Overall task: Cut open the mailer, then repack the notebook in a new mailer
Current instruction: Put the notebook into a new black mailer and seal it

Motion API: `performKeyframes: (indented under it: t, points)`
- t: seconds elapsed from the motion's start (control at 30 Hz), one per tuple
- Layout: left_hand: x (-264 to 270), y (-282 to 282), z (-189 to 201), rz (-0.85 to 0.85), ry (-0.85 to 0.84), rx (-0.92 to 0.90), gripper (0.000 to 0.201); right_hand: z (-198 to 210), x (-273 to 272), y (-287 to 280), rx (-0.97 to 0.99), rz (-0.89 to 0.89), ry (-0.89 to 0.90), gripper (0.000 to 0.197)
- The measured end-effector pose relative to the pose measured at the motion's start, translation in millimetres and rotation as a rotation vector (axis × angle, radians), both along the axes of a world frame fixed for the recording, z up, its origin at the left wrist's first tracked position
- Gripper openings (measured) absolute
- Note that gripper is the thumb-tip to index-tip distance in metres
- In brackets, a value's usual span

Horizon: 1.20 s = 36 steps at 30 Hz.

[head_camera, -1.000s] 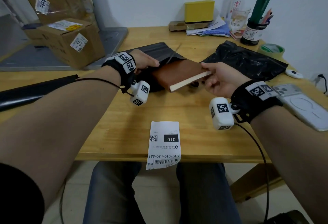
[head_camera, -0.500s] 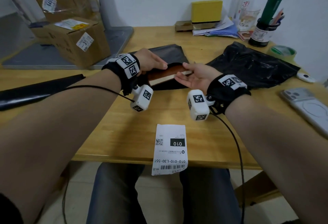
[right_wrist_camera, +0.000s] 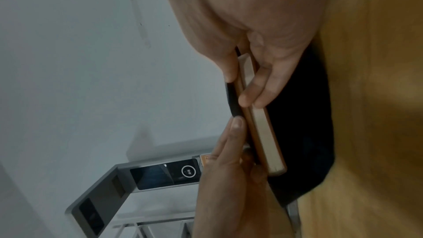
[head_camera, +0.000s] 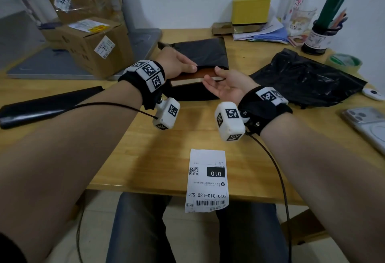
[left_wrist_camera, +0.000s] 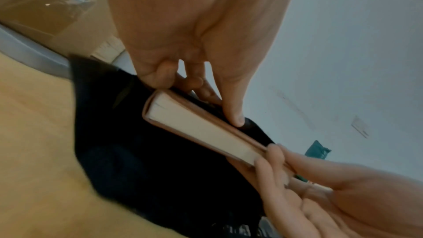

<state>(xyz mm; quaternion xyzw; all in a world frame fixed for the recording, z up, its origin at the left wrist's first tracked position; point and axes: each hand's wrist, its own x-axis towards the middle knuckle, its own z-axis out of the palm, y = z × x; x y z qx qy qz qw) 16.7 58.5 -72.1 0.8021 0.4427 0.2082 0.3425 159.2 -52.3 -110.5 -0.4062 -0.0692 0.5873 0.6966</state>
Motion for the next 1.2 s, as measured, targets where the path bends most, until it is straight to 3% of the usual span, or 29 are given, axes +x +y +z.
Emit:
performKeyframes:
  t: [0.2, 0.33, 0.47, 0.57, 0.67, 0.8, 0.93, 1.1, 1.2]
  points:
    - [-5, -4, 5, -0.042, 0.000, -0.067, 0.010, 7, -8, 13, 0.017, 0.009, -0.003, 0.038]
    - [-11, -4, -3, 0.008, 0.001, -0.065, 0.016, 11, -2, 11, -0.125, 0.192, -0.081, 0.023]
    - [-19, -2, -11, 0.097, 0.003, -0.106, 0.021, 10, 13, -14, -0.257, 0.313, -0.315, 0.023]
    - [-25, -2, -11, 0.202, -0.052, -0.126, 0.020, 20, 26, -31, -0.290, 0.282, -0.546, 0.018]
    - [-30, 6, -14, 0.324, -0.003, -0.145, 0.012, 24, 39, -38, -0.408, 0.209, -0.766, 0.015]
    - [-46, 8, -27, 0.398, 0.101, -0.273, 0.052, 17, 44, -43, -0.599, 0.293, -1.037, 0.020]
    - [-55, 2, -35, 0.417, 0.059, -0.335, 0.033, 6, 36, -42, -0.653, 0.394, -1.091, 0.029]
    - [-61, -1, -37, 0.439, 0.059, -0.345, 0.032, 5, 23, -32, -0.716, 0.474, -1.256, 0.037]
    - [-62, 0, -37, 0.464, 0.012, -0.359, 0.029, 4, 21, -28, -0.722, 0.520, -1.159, 0.038]
